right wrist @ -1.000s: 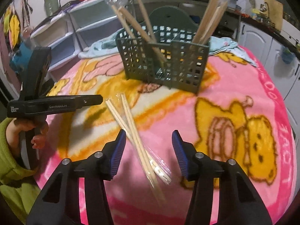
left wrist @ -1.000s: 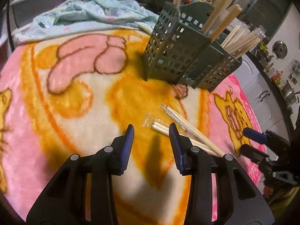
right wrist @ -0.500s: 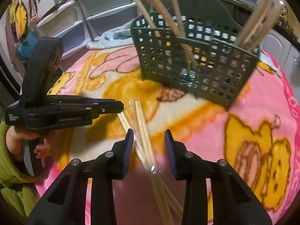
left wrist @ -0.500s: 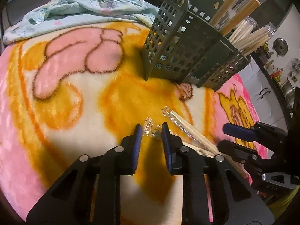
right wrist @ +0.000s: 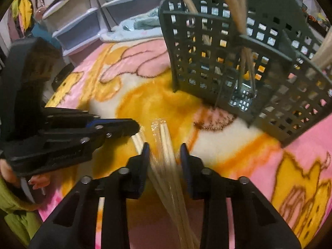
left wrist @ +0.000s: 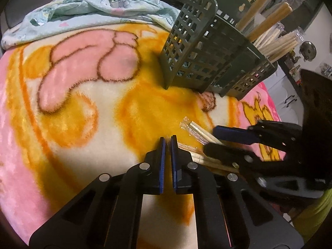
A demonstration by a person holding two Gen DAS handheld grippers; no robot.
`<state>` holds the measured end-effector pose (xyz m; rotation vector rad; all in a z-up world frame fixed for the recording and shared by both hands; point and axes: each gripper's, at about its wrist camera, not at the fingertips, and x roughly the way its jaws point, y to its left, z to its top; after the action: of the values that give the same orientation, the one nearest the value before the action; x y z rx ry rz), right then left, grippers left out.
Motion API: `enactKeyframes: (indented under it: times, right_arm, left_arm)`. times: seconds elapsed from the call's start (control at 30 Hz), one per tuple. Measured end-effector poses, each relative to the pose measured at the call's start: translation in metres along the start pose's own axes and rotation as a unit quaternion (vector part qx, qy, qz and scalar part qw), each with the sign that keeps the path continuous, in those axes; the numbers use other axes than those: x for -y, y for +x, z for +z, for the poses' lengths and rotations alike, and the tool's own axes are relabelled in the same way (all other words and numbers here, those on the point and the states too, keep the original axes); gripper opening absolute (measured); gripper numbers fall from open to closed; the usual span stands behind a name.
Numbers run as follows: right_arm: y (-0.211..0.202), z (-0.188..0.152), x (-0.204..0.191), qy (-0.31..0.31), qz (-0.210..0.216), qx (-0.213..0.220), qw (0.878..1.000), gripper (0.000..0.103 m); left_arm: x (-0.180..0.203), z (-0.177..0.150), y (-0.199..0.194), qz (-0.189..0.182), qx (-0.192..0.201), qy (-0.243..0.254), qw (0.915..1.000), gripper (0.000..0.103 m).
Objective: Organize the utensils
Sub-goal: 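Close the right tool on a wrapped chopstick while the left tool grasps another, then lift both held chopsticks and carry them above the green caddy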
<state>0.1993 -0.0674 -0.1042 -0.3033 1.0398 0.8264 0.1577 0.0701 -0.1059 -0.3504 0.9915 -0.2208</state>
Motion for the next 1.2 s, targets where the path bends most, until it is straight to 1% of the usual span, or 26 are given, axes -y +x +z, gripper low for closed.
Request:
enactKeyframes:
  times: [0.07, 0.17, 0.23, 0.33, 0.5, 0.7, 0.83, 1.0, 1.2]
  right_arm:
    - [0.006, 0.003, -0.001, -0.001, -0.003, -0.007, 1.0, 0.024]
    - [0.011, 0.009, 0.001, 0.006, -0.003, -0.009, 1.0, 0.02]
    - [0.011, 0.011, 0.004, 0.014, -0.006, -0.007, 1.0, 0.013]
    - [0.003, 0.009, 0.009, 0.03, -0.011, 0.008, 0.999, 0.011]
    - [-0.028, 0.004, 0.02, 0.061, -0.019, 0.056, 0.996, 0.01]
    - [-0.078, -0.008, 0.022, 0.068, -0.041, 0.122, 0.989, 0.01]
    - [-0.108, -0.015, 0.02, 0.071, -0.058, 0.161, 0.983, 0.008]
    - [-0.14, -0.023, 0.019, 0.071, -0.077, 0.201, 0.974, 0.006]
    - [-0.169, -0.034, 0.025, 0.078, -0.088, 0.233, 0.965, 0.005]
  left_arm:
    - [-0.001, -0.001, -0.002, -0.002, 0.001, 0.0, 1.0, 0.002]
    - [-0.004, -0.002, -0.003, -0.007, 0.002, -0.004, 1.0, 0.002]
    - [-0.005, -0.001, -0.002, -0.01, 0.002, -0.005, 0.9999, 0.002]
    - [-0.005, 0.0, -0.003, -0.016, 0.003, -0.006, 0.9999, 0.001]
    - [-0.003, 0.002, -0.012, -0.029, 0.013, -0.012, 0.9994, 0.001]
    - [0.008, 0.006, -0.032, -0.046, 0.034, -0.009, 0.9983, 0.001]
    - [0.023, 0.012, -0.051, -0.059, 0.057, 0.003, 0.9966, 0.001]
    - [0.051, 0.02, -0.073, -0.08, 0.084, 0.03, 0.9928, 0.001]
    - [0.078, 0.027, -0.088, -0.091, 0.104, 0.056, 0.9888, 0.001]
